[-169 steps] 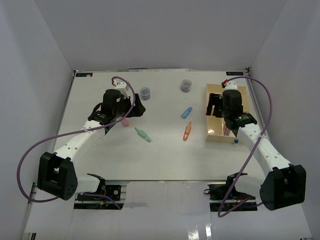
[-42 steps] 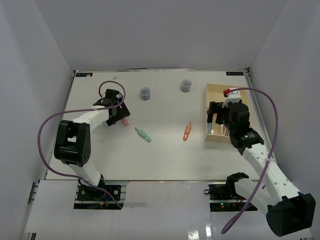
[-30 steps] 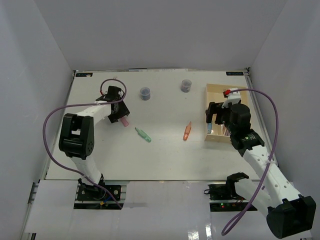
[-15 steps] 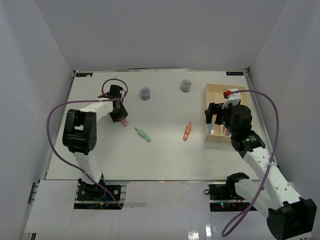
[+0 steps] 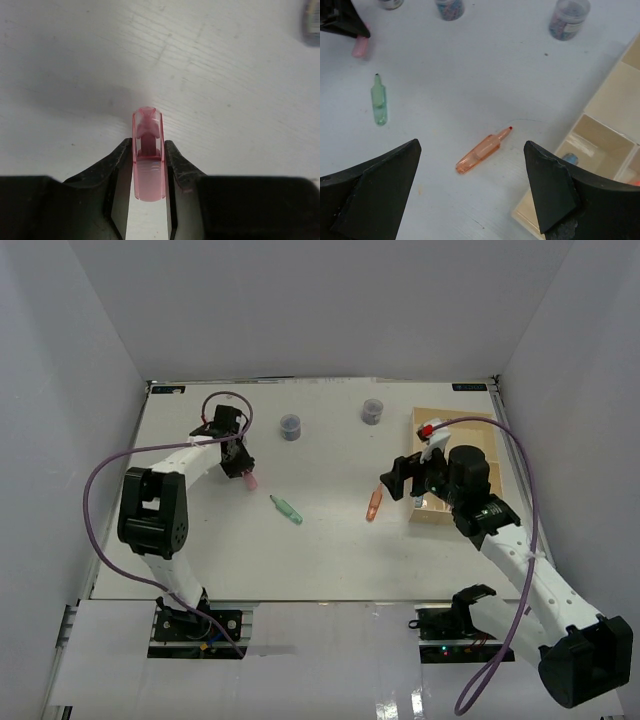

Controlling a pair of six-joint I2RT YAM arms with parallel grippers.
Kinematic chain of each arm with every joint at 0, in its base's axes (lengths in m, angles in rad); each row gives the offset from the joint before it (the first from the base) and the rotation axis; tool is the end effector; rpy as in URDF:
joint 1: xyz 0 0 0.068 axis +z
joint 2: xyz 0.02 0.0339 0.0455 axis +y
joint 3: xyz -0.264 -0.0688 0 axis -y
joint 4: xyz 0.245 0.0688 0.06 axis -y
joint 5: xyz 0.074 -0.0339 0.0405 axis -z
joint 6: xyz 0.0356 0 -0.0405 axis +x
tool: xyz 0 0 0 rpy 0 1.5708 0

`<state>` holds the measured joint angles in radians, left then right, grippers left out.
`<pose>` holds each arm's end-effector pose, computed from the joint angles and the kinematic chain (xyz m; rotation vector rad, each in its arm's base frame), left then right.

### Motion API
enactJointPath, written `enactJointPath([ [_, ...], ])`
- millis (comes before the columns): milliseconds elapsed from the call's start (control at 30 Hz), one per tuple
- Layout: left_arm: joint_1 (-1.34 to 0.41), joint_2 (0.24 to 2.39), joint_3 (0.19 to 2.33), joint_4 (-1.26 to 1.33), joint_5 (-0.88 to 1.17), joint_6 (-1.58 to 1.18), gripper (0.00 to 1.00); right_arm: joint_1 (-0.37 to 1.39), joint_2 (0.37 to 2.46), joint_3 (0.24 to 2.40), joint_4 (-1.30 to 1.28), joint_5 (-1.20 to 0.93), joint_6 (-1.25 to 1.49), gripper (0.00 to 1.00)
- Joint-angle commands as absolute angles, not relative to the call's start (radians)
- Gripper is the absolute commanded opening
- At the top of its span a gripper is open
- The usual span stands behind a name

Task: Sort the stationery into containers
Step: Pick up the stationery from the center of the board.

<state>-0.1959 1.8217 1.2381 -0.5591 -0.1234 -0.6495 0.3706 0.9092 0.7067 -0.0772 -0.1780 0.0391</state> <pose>0.3622 -0.0674 0.1848 -0.6425 2.6229 -0.0887 0.1978 0.0836 0.3012 -0.4315 1.8194 0.4489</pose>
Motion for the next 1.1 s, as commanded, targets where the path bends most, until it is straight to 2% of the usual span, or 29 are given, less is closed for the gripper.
enactJointPath([
  [0, -0.193, 1.66, 1.224, -0.5, -0.025, -0.634, 0.2, 0.431, 0.937, 0.778, -0.017, -0.282, 0.072, 0.9],
  [267, -0.195, 1.454, 1.102, -0.278, 0.227, -0.641, 0.19, 0.679, 1.106, 0.877, 0.13, -0.184, 0.239, 0.91],
  [567, -0.207, 1.306, 0.911, -0.019, 0.416, -0.703, 0.19, 0.845, 1.362, 1.055, 0.202, -0.06, 0.313, 0.96],
  [833, -0.218, 1.244, 0.827, 0.094, 0.434, -0.727, 0.19, 0.879, 1.526, 1.187, 0.206, -0.046, 0.342, 1.0],
  [933, -0.216, 1.23, 0.818, 0.098, 0.43, -0.721, 0.2, 0.887, 1.587, 1.23, 0.21, -0.067, 0.353, 0.94],
  [1067, -0.216, 1.207, 0.804, 0.097, 0.41, -0.709, 0.2, 0.897, 1.647, 1.29, 0.189, -0.069, 0.356, 0.91],
])
